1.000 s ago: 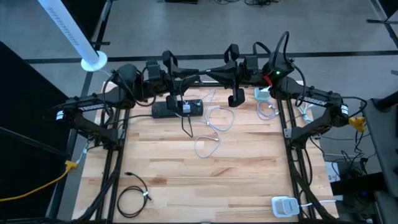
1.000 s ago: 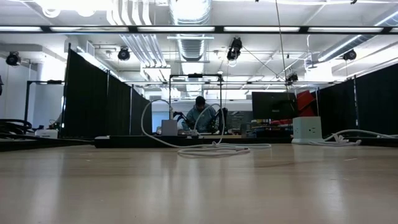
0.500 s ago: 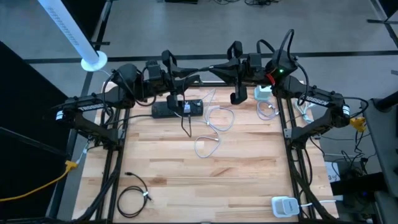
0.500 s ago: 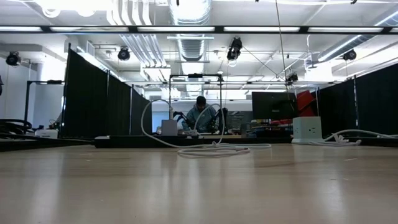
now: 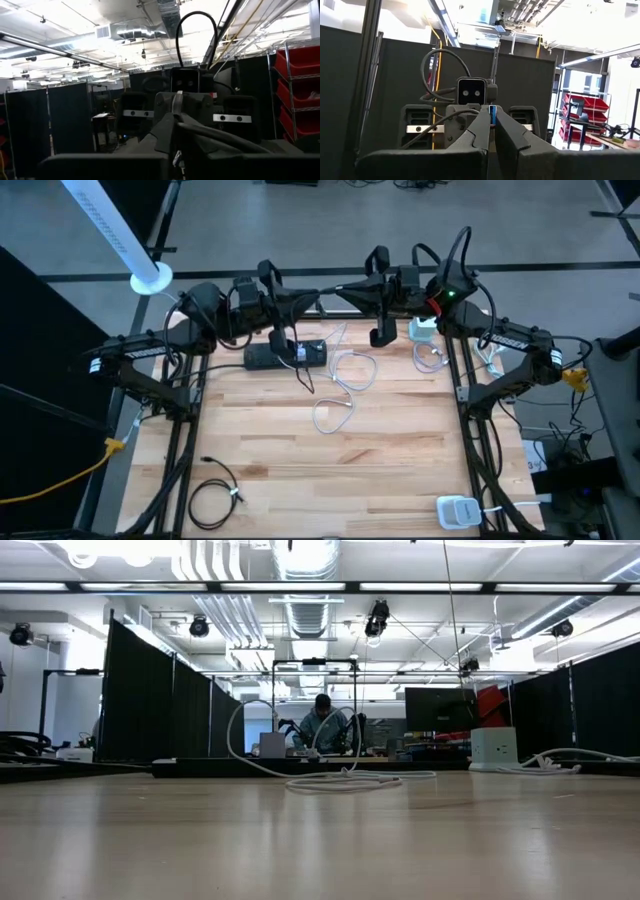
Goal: Insert USB
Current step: Insert the top black charger cable into the black outlet extension
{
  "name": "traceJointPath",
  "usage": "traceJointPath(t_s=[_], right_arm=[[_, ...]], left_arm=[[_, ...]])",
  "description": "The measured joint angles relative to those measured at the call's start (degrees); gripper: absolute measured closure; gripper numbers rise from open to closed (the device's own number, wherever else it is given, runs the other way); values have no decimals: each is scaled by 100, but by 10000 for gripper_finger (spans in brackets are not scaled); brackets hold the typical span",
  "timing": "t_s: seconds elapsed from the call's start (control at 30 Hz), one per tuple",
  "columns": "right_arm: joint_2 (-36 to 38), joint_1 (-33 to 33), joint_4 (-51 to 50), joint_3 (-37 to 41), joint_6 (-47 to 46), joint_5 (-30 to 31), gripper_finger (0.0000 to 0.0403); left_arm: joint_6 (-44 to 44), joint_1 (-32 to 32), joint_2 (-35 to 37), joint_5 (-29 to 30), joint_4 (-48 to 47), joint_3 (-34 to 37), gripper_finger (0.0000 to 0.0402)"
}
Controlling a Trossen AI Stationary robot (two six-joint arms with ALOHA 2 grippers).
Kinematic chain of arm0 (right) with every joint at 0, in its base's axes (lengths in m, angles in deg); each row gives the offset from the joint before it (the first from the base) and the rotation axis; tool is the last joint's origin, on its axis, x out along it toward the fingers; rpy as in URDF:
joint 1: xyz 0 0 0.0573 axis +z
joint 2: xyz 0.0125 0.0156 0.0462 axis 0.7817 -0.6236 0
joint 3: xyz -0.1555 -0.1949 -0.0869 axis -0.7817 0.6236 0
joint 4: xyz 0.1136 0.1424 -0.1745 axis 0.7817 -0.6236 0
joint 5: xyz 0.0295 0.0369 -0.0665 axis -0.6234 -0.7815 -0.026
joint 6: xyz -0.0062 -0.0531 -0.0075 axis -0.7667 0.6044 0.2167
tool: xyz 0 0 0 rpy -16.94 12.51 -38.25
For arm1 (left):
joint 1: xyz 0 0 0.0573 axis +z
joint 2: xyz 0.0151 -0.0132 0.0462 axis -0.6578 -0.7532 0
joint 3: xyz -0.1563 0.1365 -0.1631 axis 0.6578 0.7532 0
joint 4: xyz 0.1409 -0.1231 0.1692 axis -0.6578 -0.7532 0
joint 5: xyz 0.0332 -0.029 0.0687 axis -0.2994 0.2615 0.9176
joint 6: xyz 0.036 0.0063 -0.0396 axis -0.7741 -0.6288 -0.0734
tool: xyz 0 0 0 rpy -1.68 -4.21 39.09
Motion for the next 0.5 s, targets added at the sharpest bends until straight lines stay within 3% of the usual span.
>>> traceJointPath(t_s=[0.3,0.4,0.5], right_arm=[[7,-4,-309,-7,23,-2,394],[78,-4,-844,-6,186,131,352],[266,0,-1755,7,520,657,296]], left_arm=[[62,25,0,141,-86,2,400],[39,171,2,132,-350,-14,401],[111,476,-80,100,-1426,-375,401]])
